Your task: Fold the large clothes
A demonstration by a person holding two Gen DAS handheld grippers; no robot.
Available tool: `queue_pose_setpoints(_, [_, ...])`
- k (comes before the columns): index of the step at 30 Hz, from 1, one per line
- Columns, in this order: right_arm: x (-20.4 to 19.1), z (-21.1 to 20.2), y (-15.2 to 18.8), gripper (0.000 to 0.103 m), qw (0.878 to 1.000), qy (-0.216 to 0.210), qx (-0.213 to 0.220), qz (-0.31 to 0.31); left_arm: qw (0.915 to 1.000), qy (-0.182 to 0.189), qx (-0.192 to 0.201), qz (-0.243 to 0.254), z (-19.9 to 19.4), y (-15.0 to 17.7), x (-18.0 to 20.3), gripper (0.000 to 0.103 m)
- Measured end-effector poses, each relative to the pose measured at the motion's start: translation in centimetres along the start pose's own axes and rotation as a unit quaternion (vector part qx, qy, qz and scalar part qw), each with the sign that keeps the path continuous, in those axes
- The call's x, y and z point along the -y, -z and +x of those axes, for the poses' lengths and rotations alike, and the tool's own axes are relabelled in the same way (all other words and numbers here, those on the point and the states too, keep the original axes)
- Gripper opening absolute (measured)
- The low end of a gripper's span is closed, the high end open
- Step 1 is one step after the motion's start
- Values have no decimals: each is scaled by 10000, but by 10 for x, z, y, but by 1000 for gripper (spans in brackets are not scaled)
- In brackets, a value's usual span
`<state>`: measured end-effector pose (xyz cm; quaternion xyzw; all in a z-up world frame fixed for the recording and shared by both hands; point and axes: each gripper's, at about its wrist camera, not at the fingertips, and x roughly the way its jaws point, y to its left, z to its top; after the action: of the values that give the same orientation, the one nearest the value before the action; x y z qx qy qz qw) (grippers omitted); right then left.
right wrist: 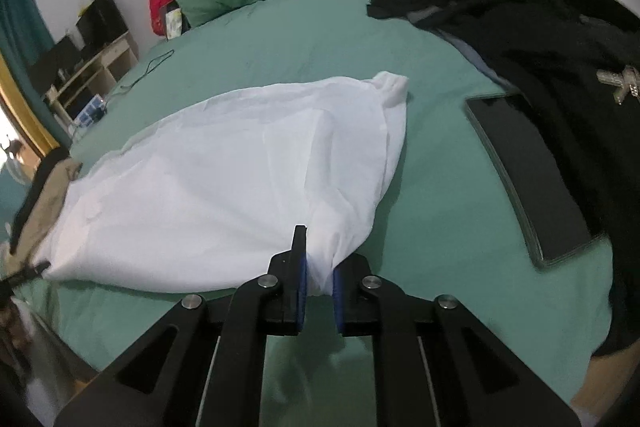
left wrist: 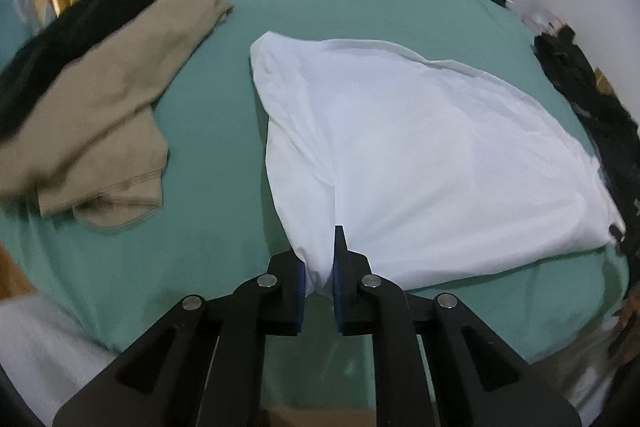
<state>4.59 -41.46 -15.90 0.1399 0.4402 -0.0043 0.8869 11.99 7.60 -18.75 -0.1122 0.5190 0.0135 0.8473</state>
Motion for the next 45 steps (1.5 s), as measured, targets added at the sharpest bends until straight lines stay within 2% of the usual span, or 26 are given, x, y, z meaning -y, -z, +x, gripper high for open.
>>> queue_pose_setpoints(3, [1,-8,5,10,9999,-9,15,104,9999,44,-27,-114,-8,17,-9,12])
queue_pose_setpoints(9, [1,-18,17,10,9999,78,-27,139,10000,-41,-39,-50,-13,28,-8,12])
queue_pose_setpoints(12, [4,-7,20,12,9992,120,-303,239,9997,-98,-206,2,-5,30,-8,12])
queue_pose_setpoints(15, [8,3,20,18,9980,151,-467,408,9993,-142,-348,-2,3,29,-9,15])
queue_pose_setpoints(17, [9,1,19,25,9978,192,-440,464,9989,-211,-411,-34,6,30,-12,24])
queue_pose_setpoints(18, [10,0,19,31,9977,247,-414,471,9988,-237,-422,-51,8,29,-13,25])
queue_pose_setpoints(20, [10,-1,19,34,9976,290,-394,497,9987,-235,-436,-119,8,27,-15,26])
queue_pose_setpoints(26, [8,-2,16,40,9976,372,-361,460,9986,-467,-217,-92,-7,26,-11,26])
queue_pose_setpoints(30, [5,-9,12,56,9978,528,-164,371,9988,-461,-100,-94,-17,19,-7,26])
queue_pose_setpoints(38, [-25,-10,-5,60,9981,584,135,-104,9986,-431,297,13,-34,-11,15,26])
queue_pose_setpoints(45, [-53,1,-13,61,9980,315,123,-539,9985,-243,335,367,-10,-39,50,26])
